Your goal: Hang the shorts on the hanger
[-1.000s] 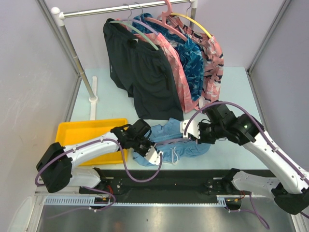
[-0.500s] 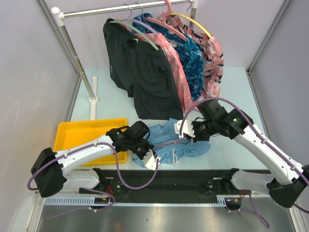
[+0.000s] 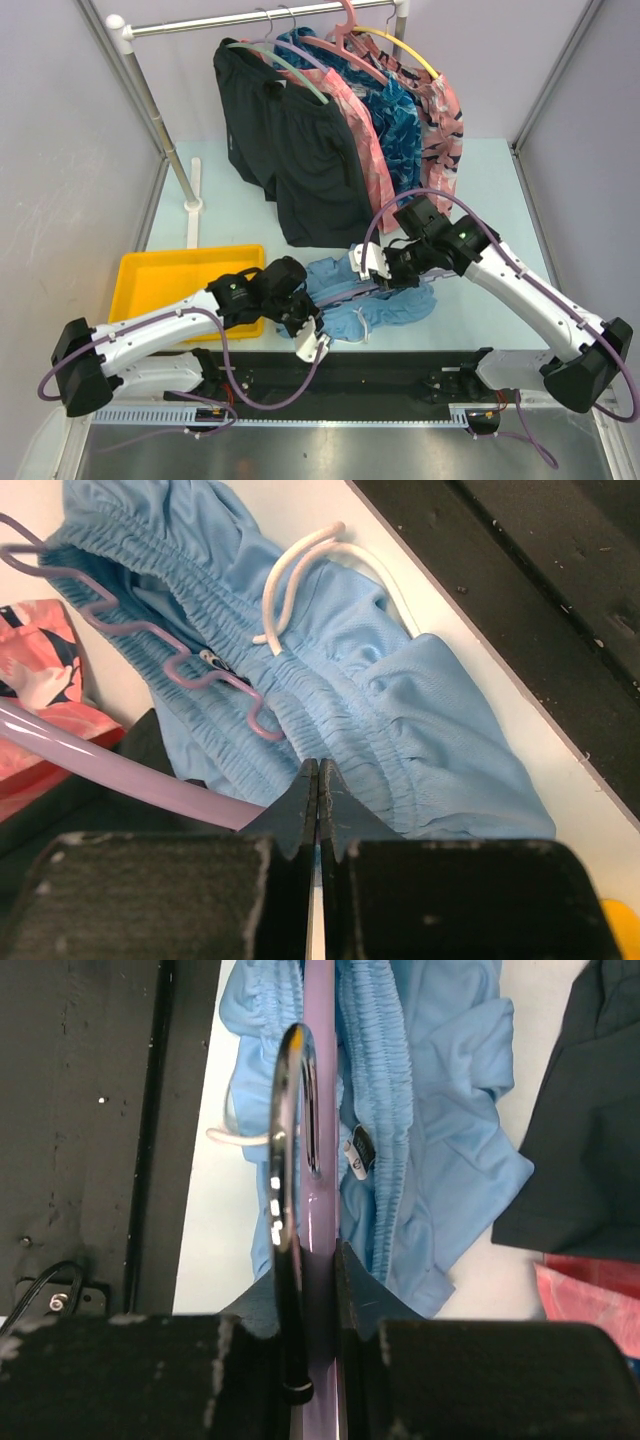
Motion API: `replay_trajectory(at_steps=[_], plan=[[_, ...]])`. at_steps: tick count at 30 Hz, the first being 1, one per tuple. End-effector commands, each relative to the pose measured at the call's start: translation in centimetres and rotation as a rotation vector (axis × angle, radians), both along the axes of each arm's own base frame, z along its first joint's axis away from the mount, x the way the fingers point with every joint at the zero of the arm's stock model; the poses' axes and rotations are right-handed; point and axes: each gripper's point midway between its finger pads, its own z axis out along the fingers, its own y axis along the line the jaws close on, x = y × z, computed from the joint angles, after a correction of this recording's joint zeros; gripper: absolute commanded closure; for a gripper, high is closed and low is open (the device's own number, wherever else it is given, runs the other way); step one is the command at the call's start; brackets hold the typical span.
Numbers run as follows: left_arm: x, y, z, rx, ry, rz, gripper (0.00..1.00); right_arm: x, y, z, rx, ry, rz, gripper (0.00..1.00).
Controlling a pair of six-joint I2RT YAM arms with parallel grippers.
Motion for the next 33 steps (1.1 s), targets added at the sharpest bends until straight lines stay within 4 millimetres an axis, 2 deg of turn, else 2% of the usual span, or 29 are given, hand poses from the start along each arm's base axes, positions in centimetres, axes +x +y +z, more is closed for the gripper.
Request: replay_trajectory(at_steps=[1,11,12,13,14,15,16,18,19,20,23,26,28,29,30,31,33], plan=[[0.8,-1.8,3.2,-0.103,-0.119,-0.039,1.00,-0.7,2.5,0.9,0.118,0.020,0.105,1.00],[1.3,-2.1,3.8,-0.120,-0.162,-0.025,0.99,-1.2,3.9,-0.8,0.169,0.064,0.175,1.00],[1.2,-2.1,3.9,-0.128,-0.124,0.017,0.96,-0.8,4.2,-0.6,0.186,0.048,0.167,1.00],[1.4,-2.4,5.0,-0.153,-0.102,0.054,0.85,-0.7,4.3,-0.6,0.191,0.053,0.162,1.00],[1.4,-2.3,5.7,-0.165,-0.062,0.100,0.80,-0.4,4.3,-0.5,0.199,0.050,0.156,1.00],[1.2,-2.0,6.3,-0.186,0.043,0.194,0.70,0.0,4.2,-0.3,0.208,0.045,0.140,1.00],[1.1,-1.8,8.6,-0.253,0.123,0.225,0.66,0.2,3.9,-0.4,0.210,0.050,0.131,1.00],[0.5,-0.7,9.6,-0.274,0.318,0.354,0.54,0.7,3.6,-0.3,0.213,0.048,0.111,1.00],[1.0,0.2,10.7,-0.316,0.374,0.412,0.50,0.8,3.4,-0.3,0.214,0.041,0.110,1.00],[1.0,0.7,10.8,-0.327,0.458,0.483,0.48,0.9,3.3,-0.4,0.214,0.039,0.107,1.00],[1.8,1.5,10.9,-0.344,0.553,0.582,0.42,1.0,3.3,-0.3,0.218,0.026,0.105,1.00],[2.1,0.3,10.7,-0.338,0.629,0.600,0.40,1.0,3.5,-0.2,0.219,0.023,0.101,1.00],[3.1,-0.6,10.8,-0.358,0.659,0.637,0.40,1.0,3.5,-0.2,0.212,0.021,0.090,1.00],[3.3,-1.0,9.9,-0.326,0.704,0.666,0.41,0.9,3.5,-0.1,0.212,0.021,0.088,1.00],[3.4,-1.2,9.8,-0.309,0.712,0.661,0.43,0.8,3.5,0.0,0.214,0.022,0.089,1.00],[2.7,-0.6,8.7,-0.245,0.733,0.668,0.45,0.7,3.5,0.0,0.214,0.021,0.091,1.00],[2.2,0.2,8.0,-0.206,0.715,0.627,0.46,0.7,3.3,-0.2,0.201,0.017,0.089,1.00]])
